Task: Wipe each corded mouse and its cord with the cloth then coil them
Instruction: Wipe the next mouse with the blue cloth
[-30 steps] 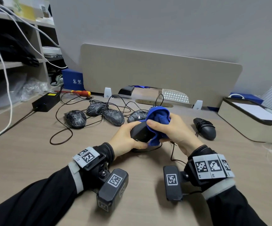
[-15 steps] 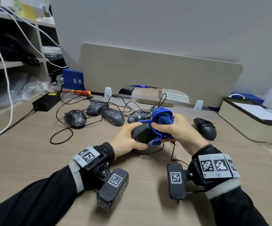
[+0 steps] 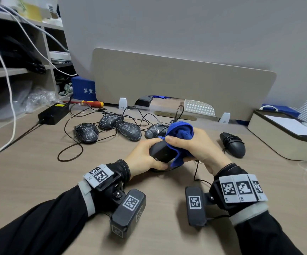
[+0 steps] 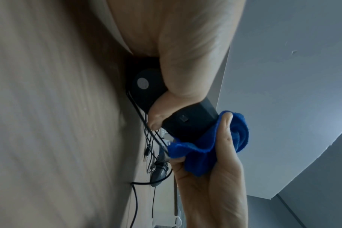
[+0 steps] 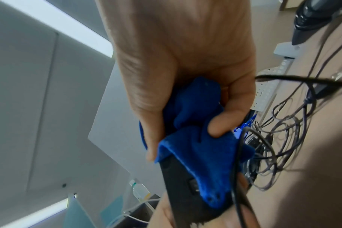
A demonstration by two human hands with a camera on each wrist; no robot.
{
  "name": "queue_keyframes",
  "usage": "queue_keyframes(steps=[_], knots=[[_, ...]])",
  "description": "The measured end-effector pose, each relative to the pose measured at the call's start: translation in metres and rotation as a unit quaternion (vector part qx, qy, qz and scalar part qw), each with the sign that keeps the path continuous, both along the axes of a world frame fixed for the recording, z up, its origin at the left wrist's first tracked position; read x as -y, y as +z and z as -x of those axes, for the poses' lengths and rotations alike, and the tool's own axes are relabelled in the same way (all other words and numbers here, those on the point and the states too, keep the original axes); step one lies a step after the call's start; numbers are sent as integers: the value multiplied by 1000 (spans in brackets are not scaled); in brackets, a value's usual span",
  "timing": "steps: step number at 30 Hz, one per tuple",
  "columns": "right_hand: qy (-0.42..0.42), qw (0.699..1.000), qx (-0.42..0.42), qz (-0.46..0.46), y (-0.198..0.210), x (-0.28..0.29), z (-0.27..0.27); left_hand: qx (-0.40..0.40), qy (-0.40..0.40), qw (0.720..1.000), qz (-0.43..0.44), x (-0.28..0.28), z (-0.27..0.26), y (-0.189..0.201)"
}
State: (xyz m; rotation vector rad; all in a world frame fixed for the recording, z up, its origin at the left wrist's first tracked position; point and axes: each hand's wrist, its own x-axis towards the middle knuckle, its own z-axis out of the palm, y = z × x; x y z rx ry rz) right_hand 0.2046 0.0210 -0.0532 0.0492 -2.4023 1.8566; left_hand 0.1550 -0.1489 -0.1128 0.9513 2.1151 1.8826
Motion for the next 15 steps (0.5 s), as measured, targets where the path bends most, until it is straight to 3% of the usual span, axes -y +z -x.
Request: queue_keyframes(steps=[4, 9, 15], knots=[[-30, 1000, 3, -5, 0, -4, 1, -2, -5, 1000, -4, -1, 0, -1], [3, 1000, -12, -24, -1, 0, 0, 12, -1, 1000, -5, 0, 0, -1], [18, 999, -17, 22, 2, -10, -1, 53, 4, 998, -44, -2, 1, -1]])
